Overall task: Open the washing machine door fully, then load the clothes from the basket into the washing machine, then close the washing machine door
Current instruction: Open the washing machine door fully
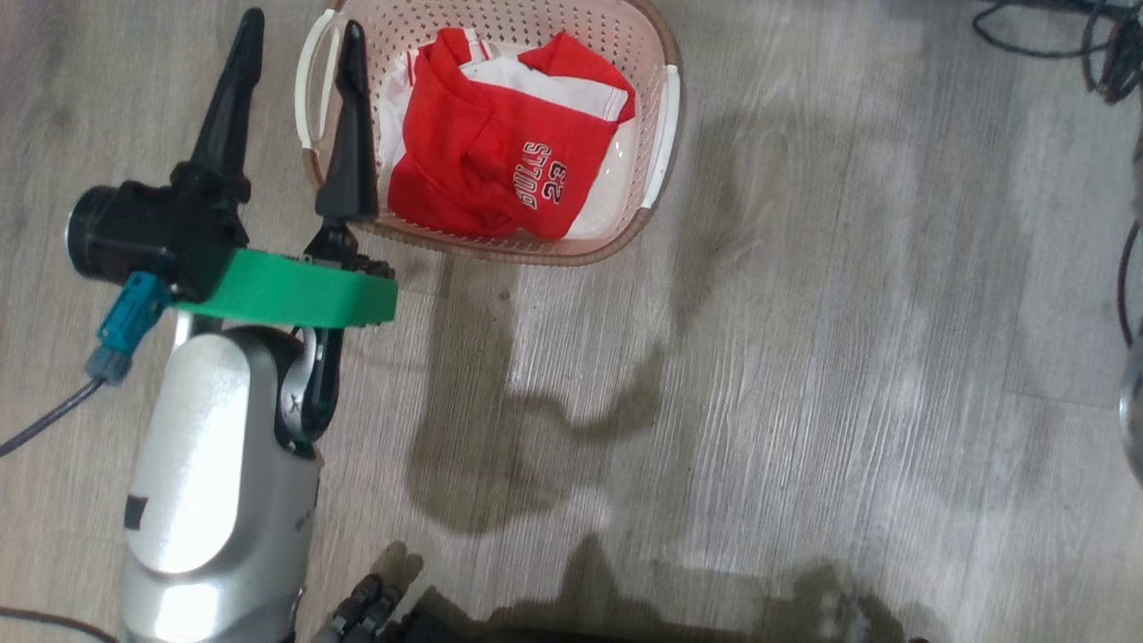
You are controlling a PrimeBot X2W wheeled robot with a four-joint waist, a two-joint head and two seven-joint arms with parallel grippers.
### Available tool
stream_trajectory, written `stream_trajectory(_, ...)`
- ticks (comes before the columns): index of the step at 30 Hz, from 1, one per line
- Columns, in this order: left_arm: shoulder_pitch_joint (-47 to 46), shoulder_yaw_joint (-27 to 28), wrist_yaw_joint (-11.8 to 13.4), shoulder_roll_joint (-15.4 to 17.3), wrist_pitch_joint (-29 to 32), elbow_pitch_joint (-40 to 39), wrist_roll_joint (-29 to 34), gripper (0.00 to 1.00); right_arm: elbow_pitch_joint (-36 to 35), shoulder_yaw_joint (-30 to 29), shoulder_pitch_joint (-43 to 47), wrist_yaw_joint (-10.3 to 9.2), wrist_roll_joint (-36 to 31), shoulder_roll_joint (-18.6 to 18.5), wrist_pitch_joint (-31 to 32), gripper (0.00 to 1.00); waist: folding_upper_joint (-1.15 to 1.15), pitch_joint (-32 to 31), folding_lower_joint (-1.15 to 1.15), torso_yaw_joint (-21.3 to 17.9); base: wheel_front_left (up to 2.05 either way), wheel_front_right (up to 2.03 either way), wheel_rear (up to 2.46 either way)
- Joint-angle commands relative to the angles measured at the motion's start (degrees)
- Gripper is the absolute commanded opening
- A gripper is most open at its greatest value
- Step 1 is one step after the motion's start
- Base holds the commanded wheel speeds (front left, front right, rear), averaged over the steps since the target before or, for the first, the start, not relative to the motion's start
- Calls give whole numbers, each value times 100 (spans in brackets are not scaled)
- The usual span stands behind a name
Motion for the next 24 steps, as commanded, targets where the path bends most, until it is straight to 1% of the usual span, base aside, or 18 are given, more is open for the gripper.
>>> stream_trajectory(1,-80,157,1,94,-29,-210,0,100,-172,57,-245,1,-21,164,56,0,0,35,-1,20,0,0,0)
stream_trajectory(9,-162,114,16,87,-29,-198,-4,100,46,209,-645,1,-187,285,214,0,0,132,-1,60,0,0,0)
stream_trajectory(15,-197,68,48,86,-29,-184,-25,100,191,292,-801,1,-216,357,481,0,0,158,-1,43,0,0,0)
stream_trajectory(20,-171,43,56,86,-29,-112,-34,100,164,358,-687,1,-126,378,956,0,0,44,-1,6,0,0,0)
stream_trajectory(21,-142,26,61,86,-29,-75,-38,100,108,379,-570,1,-67,368,1185,0,0,-38,-1,-8,0,0,0)
stream_trajectory(24,-91,-6,62,86,-29,-9,-41,100,15,423,-351,1,-32,315,1458,0,0,-187,-1,-3,0,0,0)
